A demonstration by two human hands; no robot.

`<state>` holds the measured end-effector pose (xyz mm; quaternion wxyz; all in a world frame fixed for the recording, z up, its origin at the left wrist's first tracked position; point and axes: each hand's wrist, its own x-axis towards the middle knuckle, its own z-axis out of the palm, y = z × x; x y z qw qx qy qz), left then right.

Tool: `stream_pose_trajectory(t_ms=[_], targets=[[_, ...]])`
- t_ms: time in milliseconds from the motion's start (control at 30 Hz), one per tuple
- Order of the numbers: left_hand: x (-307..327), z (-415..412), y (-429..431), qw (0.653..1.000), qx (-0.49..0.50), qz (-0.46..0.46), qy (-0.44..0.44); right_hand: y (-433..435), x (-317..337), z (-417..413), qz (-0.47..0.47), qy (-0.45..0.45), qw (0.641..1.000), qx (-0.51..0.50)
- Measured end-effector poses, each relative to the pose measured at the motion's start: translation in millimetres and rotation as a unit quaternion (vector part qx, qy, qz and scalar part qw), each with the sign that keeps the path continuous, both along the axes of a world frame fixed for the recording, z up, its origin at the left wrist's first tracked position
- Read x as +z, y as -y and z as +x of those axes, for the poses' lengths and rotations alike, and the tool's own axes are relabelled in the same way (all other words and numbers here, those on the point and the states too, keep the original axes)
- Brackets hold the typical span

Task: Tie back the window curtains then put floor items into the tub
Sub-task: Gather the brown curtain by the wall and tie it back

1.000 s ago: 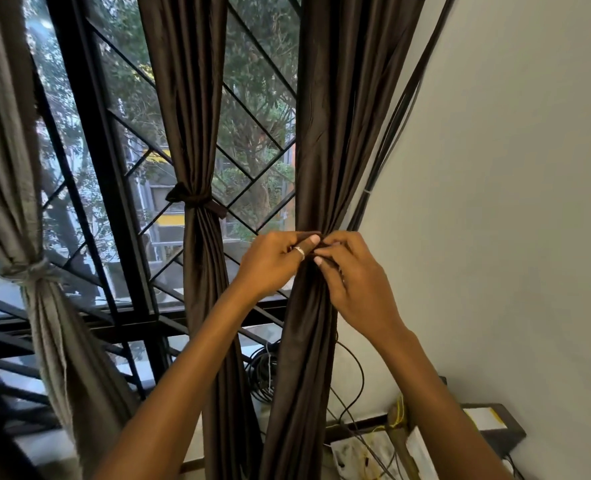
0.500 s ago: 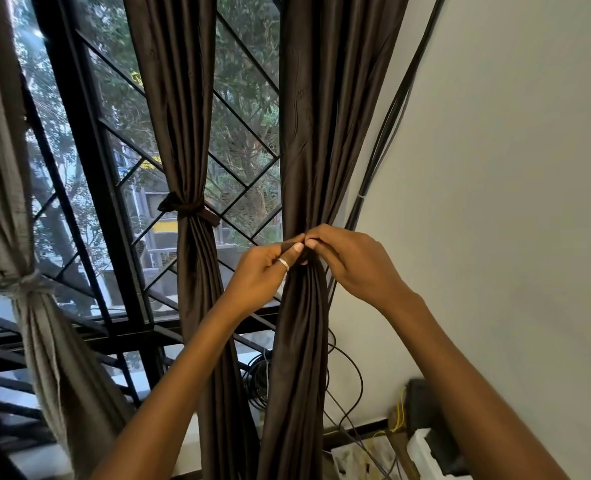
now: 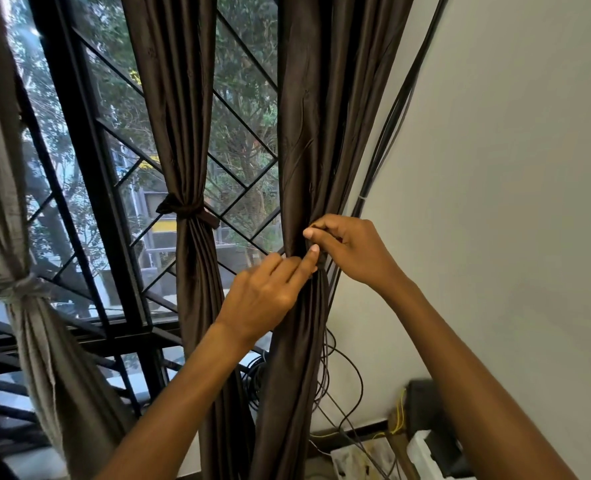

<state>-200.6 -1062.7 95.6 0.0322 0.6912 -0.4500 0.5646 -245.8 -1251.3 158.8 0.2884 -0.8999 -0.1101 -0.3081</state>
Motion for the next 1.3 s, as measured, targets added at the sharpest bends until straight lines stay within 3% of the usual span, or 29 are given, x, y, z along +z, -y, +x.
stream_pose_trajectory(t_ms=[233, 500, 600, 733, 933, 1033, 1167, 1300], targets=[[24, -12, 7, 0.99, 0.073, 0.12, 0.015, 1, -1, 11, -0.006, 0.006, 0.999, -0.046], [47, -4, 20, 0.963, 0.087, 0.139, -0.216, 0, -6, 14, 0.0, -0.012, 0.998, -0.067], [64, 0, 24, 0.922, 0.091, 0.17, -0.334, 3, -10, 15, -0.008, -0.028, 0.997, -0.066], [87, 18, 31, 0.844, 0.104, 0.24, -0.469, 5, -18, 11, 0.003, -0.033, 0.998, -0.056], [111, 33, 46, 0.763, 0.105, 0.33, -0.546, -7, -42, -14, 0.036, -0.032, 0.997, -0.061], [118, 38, 55, 0.723, 0.108, 0.332, -0.597, -22, -59, -22, -0.052, 0.025, 0.986, -0.156], [121, 37, 67, 0.711, 0.137, 0.354, -0.592, -40, -70, -16, -0.165, 0.11, 0.932, -0.304], [122, 34, 70, 0.713, 0.148, 0.368, -0.578, -41, -74, -11, -0.182, 0.162, 0.917, -0.317]])
